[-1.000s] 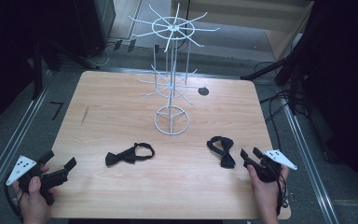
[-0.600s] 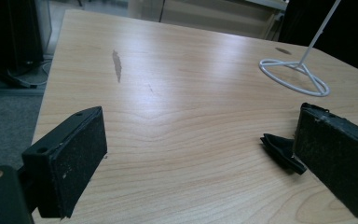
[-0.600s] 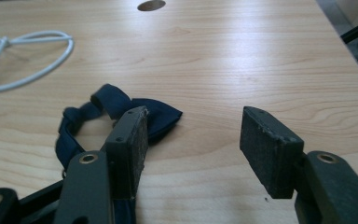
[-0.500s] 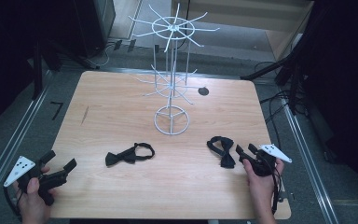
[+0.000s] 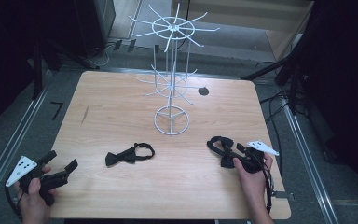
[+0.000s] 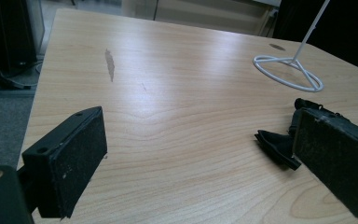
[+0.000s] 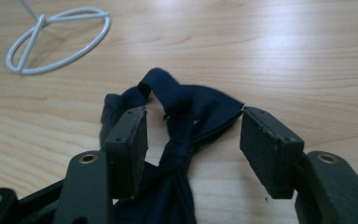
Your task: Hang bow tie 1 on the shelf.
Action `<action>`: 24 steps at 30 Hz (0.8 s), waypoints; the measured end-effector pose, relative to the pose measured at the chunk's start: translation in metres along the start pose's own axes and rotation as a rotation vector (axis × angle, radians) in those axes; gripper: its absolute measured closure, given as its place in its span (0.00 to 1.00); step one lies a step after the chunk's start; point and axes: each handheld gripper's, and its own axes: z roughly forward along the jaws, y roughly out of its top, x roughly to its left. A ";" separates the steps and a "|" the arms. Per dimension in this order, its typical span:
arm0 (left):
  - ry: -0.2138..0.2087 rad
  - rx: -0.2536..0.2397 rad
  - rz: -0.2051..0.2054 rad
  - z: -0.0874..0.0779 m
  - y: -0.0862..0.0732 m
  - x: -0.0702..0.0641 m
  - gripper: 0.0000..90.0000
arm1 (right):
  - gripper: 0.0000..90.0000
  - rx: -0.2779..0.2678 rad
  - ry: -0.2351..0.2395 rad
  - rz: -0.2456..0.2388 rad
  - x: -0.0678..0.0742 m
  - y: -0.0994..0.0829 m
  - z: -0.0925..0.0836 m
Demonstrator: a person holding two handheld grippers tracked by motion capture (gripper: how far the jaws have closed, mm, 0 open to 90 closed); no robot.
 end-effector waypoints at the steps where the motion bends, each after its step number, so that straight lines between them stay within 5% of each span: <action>1: 0.000 0.000 0.000 0.000 0.000 0.000 0.04 | 0.47 0.000 0.000 0.000 0.000 0.000 0.000; 6: -0.004 0.004 -0.001 0.000 0.000 0.001 0.04 | 0.47 0.037 0.032 -0.033 0.009 -0.003 0.003; 14: -0.008 0.004 0.000 0.000 0.000 0.001 0.04 | 0.47 0.061 0.019 -0.048 0.013 -0.004 0.008; 24: -0.008 0.004 0.001 0.000 0.000 0.000 0.04 | 0.66 0.096 0.007 -0.075 0.013 -0.004 0.010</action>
